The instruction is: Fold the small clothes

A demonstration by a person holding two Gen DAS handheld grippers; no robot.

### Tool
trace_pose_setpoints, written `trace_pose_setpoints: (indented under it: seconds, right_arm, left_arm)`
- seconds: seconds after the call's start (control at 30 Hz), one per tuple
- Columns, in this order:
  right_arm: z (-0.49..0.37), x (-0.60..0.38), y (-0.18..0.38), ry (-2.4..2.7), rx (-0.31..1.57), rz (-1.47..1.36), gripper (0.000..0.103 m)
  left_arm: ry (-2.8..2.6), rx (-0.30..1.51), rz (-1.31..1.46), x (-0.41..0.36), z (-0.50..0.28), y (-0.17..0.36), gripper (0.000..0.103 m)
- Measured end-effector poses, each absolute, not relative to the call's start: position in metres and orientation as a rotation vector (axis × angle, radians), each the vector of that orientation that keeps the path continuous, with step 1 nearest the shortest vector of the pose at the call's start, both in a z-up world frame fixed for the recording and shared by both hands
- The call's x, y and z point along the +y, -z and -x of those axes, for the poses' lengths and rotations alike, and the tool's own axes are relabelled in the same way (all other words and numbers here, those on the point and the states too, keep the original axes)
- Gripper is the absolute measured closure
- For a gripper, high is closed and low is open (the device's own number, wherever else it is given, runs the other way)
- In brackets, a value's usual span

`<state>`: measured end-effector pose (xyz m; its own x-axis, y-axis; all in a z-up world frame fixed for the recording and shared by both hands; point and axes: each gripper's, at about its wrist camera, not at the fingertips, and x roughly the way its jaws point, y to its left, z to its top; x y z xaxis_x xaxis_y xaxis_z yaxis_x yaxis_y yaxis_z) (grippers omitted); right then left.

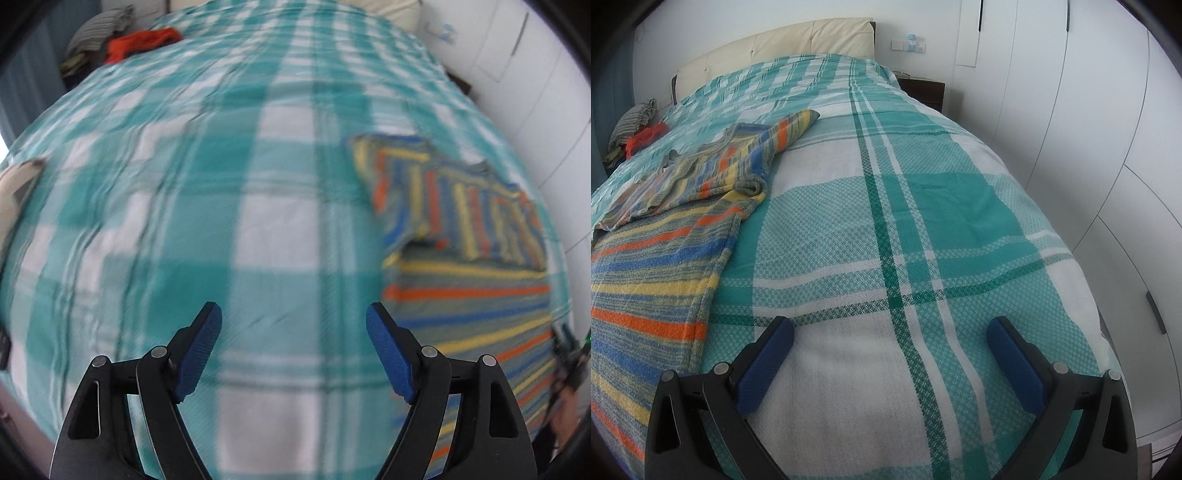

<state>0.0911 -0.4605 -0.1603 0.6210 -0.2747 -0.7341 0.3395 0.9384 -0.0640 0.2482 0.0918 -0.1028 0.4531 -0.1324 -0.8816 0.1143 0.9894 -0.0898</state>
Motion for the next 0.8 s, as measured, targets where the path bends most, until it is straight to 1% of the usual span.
trace_pose_setpoints:
  seconds: [0.07, 0.2, 0.27, 0.3, 0.33, 0.43, 0.8]
  right_arm:
    - [-0.091, -0.460, 0.160, 0.354, 0.829, -0.083, 0.000]
    - [-0.092, -0.460, 0.160, 0.357, 0.829, -0.079, 0.000]
    - [-0.091, -0.460, 0.160, 0.358, 0.830, -0.078, 0.000]
    - [-0.091, -0.460, 0.160, 0.357, 0.829, -0.079, 0.000]
    - [-0.091, -0.460, 0.160, 0.355, 0.828, -0.082, 0.000]
    - [-0.092, -0.461, 0.160, 0.352, 0.829, -0.086, 0.000]
    - [-0.093, -0.460, 0.160, 0.358, 0.831, -0.078, 0.000]
  left_arm:
    - [0.123, 1.089, -0.001, 0.105, -0.229, 0.116, 0.020]
    - [0.072, 1.038, -0.021, 0.108, -0.208, 0.142, 0.012]
    - [0.018, 1.006, -0.029, 0.109, -0.202, 0.160, 0.010]
    - [0.002, 0.986, -0.023, 0.113, -0.199, 0.166, 0.003]
    - [-0.007, 0.955, -0.005, 0.117, -0.196, 0.171, 0.000]
    - [0.013, 0.890, 0.072, 0.129, -0.187, 0.179, 0.000]
    - [0.031, 0.842, 0.083, 0.132, -0.185, 0.183, 0.000]
